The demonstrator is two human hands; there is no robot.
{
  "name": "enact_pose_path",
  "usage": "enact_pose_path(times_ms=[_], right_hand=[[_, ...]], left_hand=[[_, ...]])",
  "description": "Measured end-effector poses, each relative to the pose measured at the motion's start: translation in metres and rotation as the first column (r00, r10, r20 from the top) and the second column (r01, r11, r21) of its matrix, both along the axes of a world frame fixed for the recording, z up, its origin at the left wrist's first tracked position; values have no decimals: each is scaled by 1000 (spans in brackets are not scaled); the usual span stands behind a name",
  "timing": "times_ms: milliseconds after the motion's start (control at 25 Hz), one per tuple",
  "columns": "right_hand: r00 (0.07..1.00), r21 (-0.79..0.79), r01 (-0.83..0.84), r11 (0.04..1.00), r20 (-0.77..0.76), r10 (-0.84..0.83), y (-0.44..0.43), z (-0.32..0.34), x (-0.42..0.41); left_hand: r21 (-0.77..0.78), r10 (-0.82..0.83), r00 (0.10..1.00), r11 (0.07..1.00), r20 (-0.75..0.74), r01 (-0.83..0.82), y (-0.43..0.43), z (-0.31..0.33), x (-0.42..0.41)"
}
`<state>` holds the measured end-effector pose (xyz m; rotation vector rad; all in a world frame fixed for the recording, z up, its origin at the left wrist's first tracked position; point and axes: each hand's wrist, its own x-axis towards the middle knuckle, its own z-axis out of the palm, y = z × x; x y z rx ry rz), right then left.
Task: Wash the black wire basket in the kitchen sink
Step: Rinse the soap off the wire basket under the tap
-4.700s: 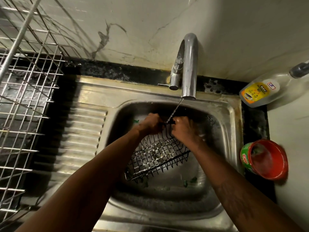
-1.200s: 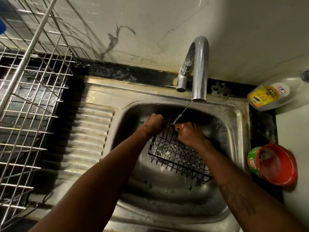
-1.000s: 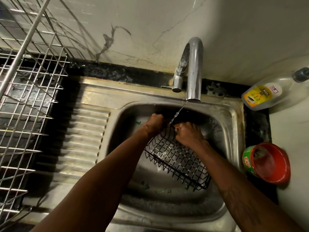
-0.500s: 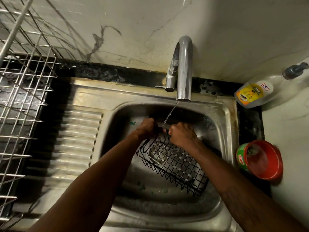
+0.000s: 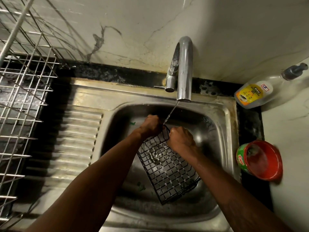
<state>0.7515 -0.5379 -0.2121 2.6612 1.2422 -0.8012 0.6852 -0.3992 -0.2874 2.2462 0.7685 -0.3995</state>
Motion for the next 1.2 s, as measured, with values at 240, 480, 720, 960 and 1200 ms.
enact_pose_path(times_ms=[240,480,720,960,1200], right_hand=[[998,14,-64,998,-28,65,6,-8,11],[996,55,54,997,-68,-50,6,-21,11],[964,104,200,974,-201,-177,1,-26,18],[992,131,45,990,108,-59,0,-16,27],[991,189,-24,982,-124,48,20,-28,30]], left_hand=[[1,-126,991,992,39,126,-8,0,13],[-45,-98,995,994,32,100,-2,4,0],[-125,-112,994,986,5,112,9,7,-15],[-69,-69,998,995,10,69,7,11,-7],[-16,-75,997,997,-8,75,13,14,4]])
